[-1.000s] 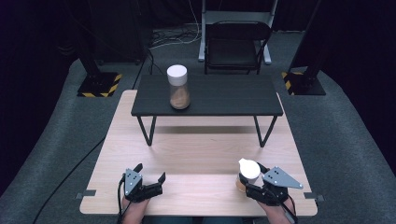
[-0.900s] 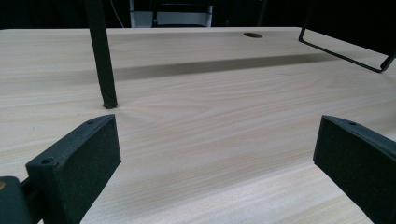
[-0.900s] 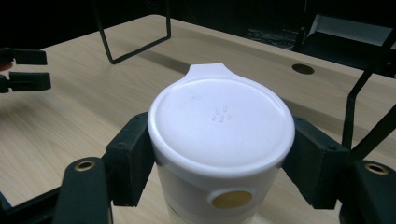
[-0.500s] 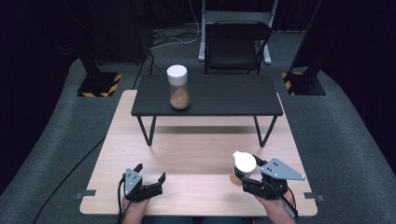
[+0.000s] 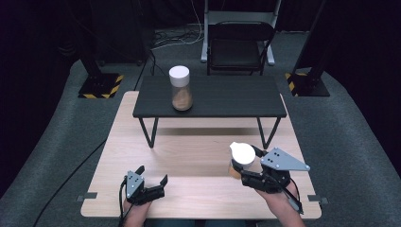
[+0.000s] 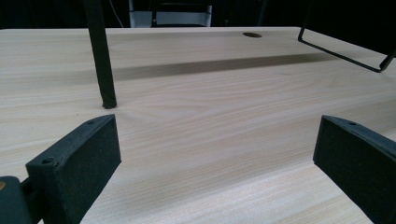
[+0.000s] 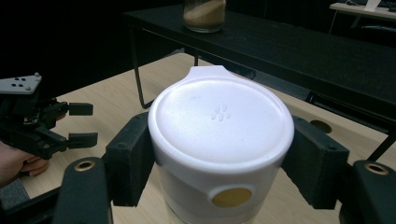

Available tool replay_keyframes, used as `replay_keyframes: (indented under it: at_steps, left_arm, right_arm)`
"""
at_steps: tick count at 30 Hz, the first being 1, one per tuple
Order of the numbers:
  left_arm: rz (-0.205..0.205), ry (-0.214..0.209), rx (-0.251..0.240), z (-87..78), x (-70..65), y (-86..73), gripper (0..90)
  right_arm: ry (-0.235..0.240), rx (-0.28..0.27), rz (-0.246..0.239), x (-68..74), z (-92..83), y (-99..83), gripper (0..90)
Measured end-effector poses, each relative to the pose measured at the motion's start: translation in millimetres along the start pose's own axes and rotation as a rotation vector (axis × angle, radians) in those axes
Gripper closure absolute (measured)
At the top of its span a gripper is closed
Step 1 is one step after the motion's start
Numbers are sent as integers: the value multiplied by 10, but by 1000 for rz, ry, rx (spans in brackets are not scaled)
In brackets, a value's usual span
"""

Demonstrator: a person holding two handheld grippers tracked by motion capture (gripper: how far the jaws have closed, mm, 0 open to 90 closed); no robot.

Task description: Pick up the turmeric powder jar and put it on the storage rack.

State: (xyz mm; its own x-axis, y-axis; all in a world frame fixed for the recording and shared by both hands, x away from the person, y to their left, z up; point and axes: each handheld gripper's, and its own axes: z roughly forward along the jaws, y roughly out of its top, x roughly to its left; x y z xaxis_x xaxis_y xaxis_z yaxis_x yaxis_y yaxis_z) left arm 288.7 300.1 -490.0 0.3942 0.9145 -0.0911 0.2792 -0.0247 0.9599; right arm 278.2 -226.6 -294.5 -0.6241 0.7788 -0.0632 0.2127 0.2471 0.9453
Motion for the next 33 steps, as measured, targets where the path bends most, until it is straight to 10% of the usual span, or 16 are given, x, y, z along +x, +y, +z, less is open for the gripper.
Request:
replay_keyframes:
  at_steps: [33]
  left_arm:
    - [8,-10,-3,-4,6,-6,2]
  right_arm:
    - [-62,-42,-33,-173,355,791,300]
